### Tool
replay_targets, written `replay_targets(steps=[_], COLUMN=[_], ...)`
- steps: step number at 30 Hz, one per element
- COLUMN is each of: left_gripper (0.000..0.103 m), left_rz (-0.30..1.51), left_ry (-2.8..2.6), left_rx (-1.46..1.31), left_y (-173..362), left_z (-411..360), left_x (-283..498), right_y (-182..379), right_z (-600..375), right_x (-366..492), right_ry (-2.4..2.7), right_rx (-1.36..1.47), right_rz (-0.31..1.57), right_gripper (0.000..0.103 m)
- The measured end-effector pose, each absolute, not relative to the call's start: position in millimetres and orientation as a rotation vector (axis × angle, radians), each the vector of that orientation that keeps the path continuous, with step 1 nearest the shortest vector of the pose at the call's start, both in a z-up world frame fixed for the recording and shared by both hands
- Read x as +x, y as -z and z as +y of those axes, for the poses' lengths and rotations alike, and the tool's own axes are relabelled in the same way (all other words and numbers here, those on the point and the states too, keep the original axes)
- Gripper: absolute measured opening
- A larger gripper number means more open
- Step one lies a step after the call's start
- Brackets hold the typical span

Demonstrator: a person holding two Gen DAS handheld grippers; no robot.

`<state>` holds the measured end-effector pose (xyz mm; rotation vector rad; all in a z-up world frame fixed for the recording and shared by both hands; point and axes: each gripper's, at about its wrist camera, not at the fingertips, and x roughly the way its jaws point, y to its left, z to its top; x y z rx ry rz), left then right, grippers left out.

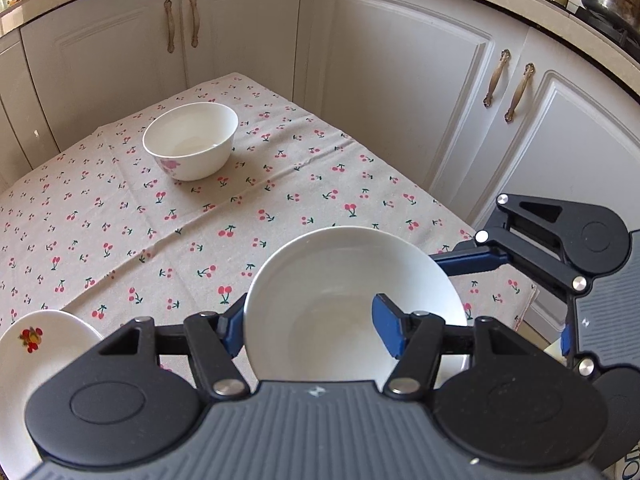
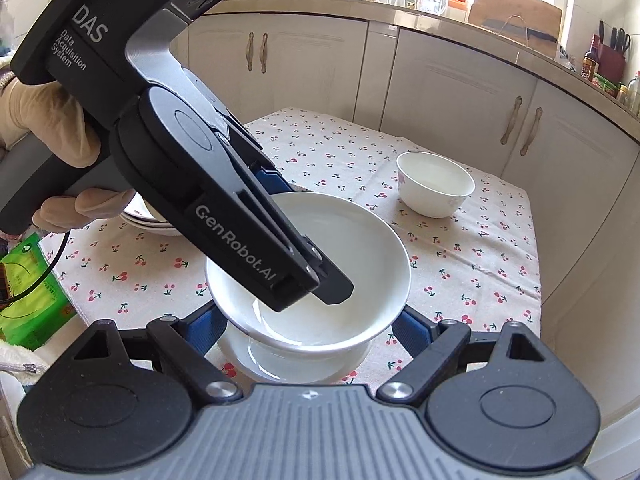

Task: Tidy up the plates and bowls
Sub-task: 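Lower the held bowl into the placed bowl with the left gripper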

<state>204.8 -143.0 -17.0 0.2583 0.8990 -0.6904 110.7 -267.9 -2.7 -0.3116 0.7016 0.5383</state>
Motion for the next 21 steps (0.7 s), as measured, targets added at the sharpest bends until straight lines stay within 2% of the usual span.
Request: replay_targets(steps=[21], left_gripper=[0.062], left_rz=[0.89], left_ry=[0.705], left_rx=[0.285], left_y=[30], left_z=[-144], left_x=[205], right_y=[15], right_z=[-265], right_x=[111], right_ry=[-0.541], right_rx=[-0.305], right_rz=[0.743], right_gripper=[0.092])
